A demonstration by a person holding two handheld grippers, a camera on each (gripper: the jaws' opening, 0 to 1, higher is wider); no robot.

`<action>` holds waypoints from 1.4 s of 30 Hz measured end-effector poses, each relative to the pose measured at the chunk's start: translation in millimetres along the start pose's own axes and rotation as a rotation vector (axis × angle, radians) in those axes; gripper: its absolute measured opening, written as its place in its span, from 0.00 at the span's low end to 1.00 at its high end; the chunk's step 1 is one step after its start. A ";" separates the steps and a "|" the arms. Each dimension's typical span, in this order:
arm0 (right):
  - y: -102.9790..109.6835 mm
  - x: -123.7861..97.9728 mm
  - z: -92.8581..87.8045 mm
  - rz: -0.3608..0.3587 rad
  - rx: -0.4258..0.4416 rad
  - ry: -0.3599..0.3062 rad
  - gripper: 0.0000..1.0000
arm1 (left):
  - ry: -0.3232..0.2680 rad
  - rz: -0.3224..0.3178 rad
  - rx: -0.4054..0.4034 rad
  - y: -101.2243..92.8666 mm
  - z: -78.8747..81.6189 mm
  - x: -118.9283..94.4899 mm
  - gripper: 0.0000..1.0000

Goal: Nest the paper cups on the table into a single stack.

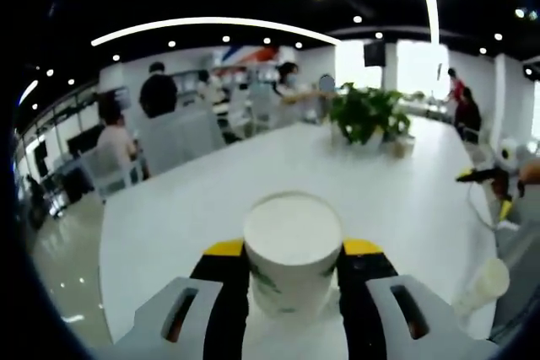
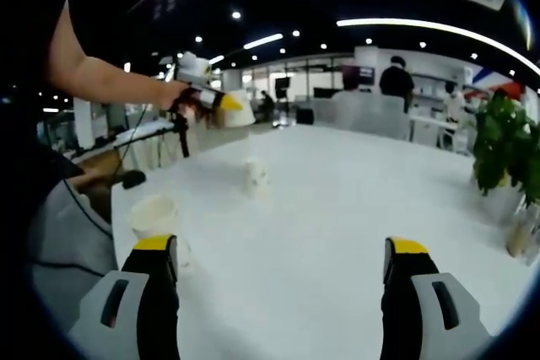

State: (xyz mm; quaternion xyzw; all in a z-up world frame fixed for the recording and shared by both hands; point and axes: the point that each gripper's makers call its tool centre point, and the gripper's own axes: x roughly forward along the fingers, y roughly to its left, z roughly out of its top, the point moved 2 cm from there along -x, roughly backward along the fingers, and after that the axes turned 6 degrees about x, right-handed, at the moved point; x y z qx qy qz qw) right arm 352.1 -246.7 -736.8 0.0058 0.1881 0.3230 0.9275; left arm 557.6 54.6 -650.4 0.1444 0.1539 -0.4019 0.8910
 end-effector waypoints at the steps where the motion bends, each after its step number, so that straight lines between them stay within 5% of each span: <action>1: -0.1 0.0 0.0 0.000 0.000 0.000 1.00 | -0.002 -0.006 0.002 -2.4 1.7 -0.2 0.39; 42: 5.9 -7.0 5.3 0.014 -0.028 -0.011 1.00 | -0.060 -0.185 0.085 -95.5 36.9 -9.4 0.39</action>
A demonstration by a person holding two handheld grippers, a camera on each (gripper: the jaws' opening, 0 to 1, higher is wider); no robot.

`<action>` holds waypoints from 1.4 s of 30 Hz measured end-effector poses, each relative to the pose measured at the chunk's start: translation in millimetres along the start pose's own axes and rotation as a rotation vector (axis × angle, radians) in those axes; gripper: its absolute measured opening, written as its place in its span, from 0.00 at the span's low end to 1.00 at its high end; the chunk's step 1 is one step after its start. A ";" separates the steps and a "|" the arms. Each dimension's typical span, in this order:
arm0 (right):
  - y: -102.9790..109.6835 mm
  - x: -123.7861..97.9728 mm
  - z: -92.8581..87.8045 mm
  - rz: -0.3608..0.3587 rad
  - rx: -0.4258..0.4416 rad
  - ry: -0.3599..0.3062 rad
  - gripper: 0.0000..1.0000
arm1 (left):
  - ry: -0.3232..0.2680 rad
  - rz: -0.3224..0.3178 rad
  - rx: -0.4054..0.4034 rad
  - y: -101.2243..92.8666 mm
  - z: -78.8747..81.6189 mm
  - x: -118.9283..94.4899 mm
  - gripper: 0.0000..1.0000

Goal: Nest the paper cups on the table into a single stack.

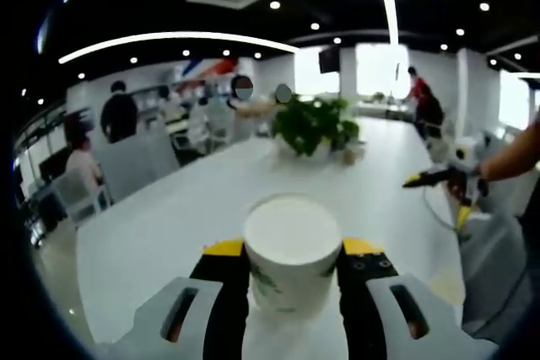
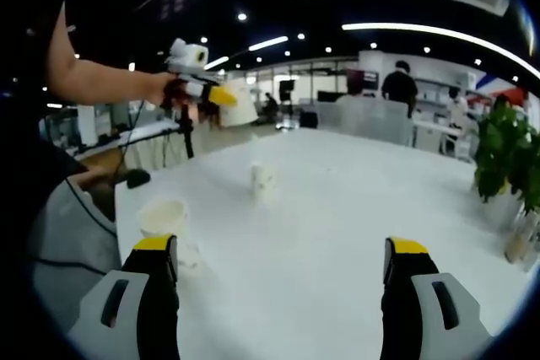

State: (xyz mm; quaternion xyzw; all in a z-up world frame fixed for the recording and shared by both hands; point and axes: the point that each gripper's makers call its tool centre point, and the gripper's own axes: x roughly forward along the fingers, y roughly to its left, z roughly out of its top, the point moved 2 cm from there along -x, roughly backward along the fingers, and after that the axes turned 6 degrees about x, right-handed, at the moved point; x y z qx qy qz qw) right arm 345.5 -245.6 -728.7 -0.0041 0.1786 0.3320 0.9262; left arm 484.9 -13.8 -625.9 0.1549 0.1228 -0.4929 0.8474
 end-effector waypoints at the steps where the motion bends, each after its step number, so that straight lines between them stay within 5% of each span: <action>1: 0.0 -0.2 0.5 0.000 0.000 -0.001 1.00 | 0.001 -0.004 0.002 -2.1 0.3 0.2 0.39; 15: -1.5 -3.5 5.8 0.002 -0.013 -0.003 1.00 | -0.010 -0.058 0.021 -25.0 7.1 0.7 0.39; 28: -0.2 -2.7 8.9 0.011 -0.021 -0.009 1.00 | -0.023 -0.122 0.056 -66.1 24.1 -5.1 0.39; 42: 4.3 -7.3 14.7 0.018 -0.030 -0.030 1.00 | -0.007 -0.177 0.085 -105.9 23.9 -9.2 0.39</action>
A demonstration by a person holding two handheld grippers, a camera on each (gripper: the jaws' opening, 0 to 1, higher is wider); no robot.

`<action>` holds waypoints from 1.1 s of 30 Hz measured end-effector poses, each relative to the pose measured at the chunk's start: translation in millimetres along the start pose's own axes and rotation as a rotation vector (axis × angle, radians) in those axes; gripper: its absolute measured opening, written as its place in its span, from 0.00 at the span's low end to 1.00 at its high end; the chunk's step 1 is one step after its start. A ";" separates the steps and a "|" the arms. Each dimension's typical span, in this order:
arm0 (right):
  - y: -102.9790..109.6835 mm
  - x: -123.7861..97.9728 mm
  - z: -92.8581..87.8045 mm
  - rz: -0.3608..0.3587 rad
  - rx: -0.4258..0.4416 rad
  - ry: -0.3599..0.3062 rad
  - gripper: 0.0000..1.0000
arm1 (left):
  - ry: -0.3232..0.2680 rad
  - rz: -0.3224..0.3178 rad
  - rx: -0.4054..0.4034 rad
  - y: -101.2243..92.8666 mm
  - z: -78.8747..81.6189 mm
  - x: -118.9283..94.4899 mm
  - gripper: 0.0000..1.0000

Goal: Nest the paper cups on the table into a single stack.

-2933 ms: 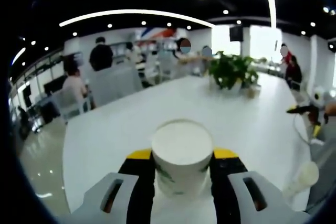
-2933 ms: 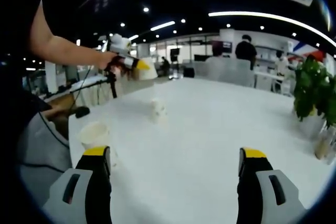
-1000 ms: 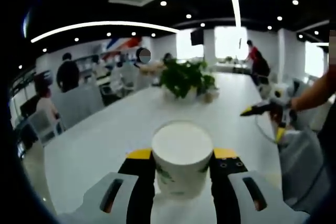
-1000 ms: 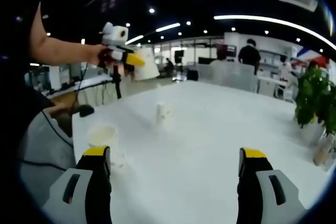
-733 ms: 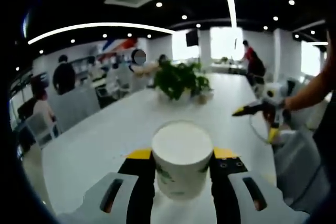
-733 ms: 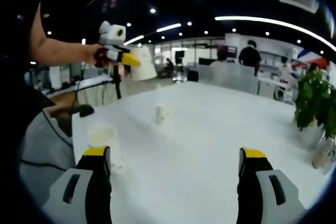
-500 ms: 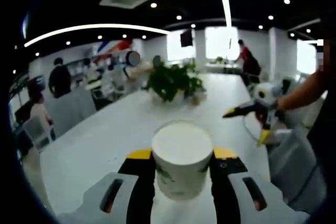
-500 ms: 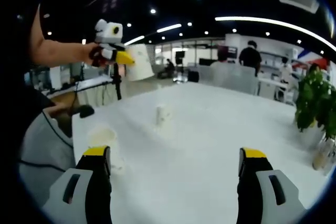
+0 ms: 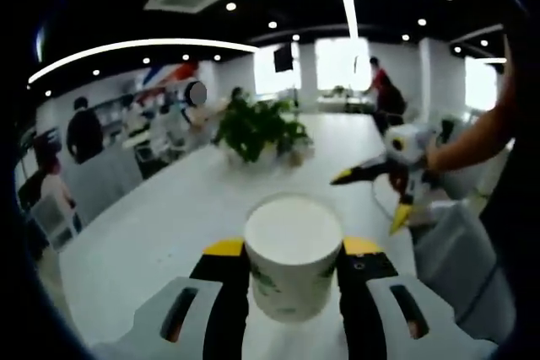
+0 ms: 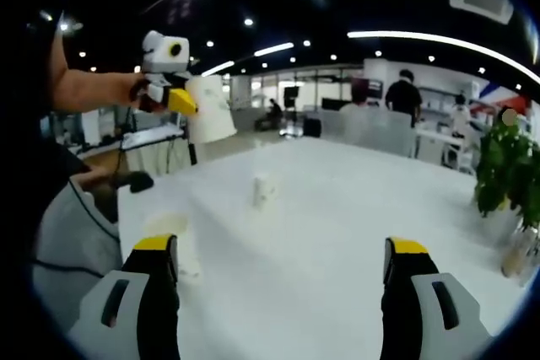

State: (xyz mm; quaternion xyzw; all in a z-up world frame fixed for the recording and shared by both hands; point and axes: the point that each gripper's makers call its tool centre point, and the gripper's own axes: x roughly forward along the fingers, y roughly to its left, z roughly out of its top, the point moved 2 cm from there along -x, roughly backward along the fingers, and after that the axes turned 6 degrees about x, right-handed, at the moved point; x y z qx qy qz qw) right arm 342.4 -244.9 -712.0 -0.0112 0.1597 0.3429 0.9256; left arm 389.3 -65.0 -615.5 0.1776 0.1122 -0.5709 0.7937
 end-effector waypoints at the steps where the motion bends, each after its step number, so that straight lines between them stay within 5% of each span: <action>1: 0.1 -0.2 0.9 0.000 -0.004 -0.002 1.00 | 0.000 -0.003 -0.001 -2.0 0.7 -0.2 0.39; 28: 26.1 -12.7 25.7 0.057 -0.036 -0.060 0.97 | -0.095 -0.070 0.013 -61.2 31.2 -17.3 0.39; 33: 30.5 -15.7 32.4 0.063 -0.037 -0.074 0.96 | -0.067 -0.095 0.043 -77.8 28.4 -16.0 0.39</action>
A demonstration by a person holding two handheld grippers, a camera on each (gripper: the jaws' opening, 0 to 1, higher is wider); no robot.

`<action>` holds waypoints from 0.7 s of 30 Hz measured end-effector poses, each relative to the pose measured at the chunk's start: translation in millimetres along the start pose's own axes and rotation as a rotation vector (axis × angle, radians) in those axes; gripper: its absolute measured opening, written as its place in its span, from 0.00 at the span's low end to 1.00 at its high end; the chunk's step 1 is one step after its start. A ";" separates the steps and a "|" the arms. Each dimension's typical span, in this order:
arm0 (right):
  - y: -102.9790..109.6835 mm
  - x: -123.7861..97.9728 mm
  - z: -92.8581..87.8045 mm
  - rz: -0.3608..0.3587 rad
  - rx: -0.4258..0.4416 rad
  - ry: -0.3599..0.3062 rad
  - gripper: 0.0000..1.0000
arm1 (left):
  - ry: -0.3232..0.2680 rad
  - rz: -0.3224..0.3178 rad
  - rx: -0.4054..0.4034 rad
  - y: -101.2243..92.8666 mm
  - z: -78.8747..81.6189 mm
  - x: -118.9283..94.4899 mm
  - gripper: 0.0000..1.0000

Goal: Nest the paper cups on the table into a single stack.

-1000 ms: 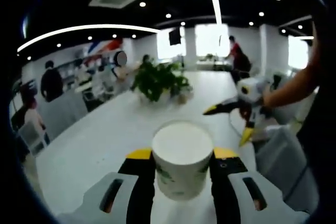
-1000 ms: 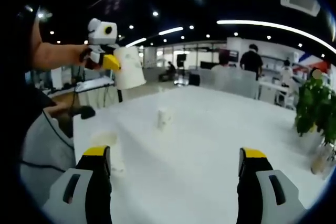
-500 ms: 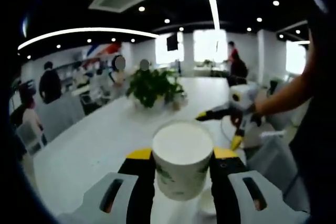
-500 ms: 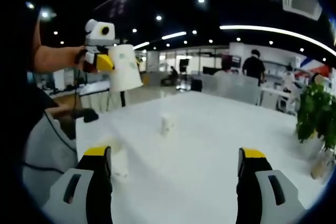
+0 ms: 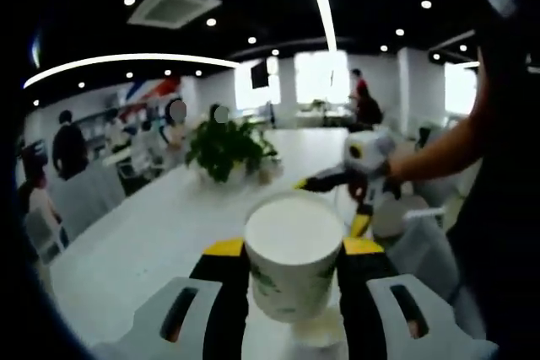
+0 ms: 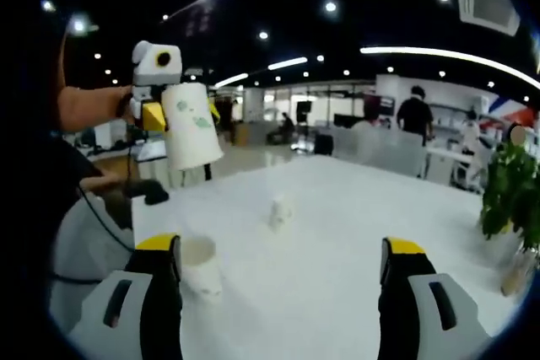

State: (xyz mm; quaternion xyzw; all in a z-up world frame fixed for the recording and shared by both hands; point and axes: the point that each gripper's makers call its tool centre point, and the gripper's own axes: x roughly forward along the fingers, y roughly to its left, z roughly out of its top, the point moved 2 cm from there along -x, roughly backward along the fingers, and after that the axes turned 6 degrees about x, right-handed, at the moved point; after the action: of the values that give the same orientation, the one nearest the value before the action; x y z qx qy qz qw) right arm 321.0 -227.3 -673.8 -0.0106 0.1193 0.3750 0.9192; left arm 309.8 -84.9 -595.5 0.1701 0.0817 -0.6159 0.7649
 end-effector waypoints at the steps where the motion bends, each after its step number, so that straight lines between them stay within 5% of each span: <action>1: 0.5 -0.4 1.7 0.000 0.006 -0.006 0.96 | 0.009 -0.006 0.003 -4.7 -0.8 0.5 0.39; 14: 19.6 -2.3 30.6 0.046 -0.008 -0.040 0.95 | 0.039 -0.018 0.024 -19.3 -1.6 -2.8 0.39; 21: 40.0 -5.2 63.9 0.131 0.012 -0.084 0.86 | -0.069 0.044 -0.032 -10.6 9.6 -13.4 0.39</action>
State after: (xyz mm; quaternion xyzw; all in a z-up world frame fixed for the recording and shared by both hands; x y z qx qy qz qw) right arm 303.3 -195.2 -607.7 0.0187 0.0833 0.4335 0.8971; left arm 295.7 -78.0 -583.8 0.1381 0.0612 -0.6031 0.7832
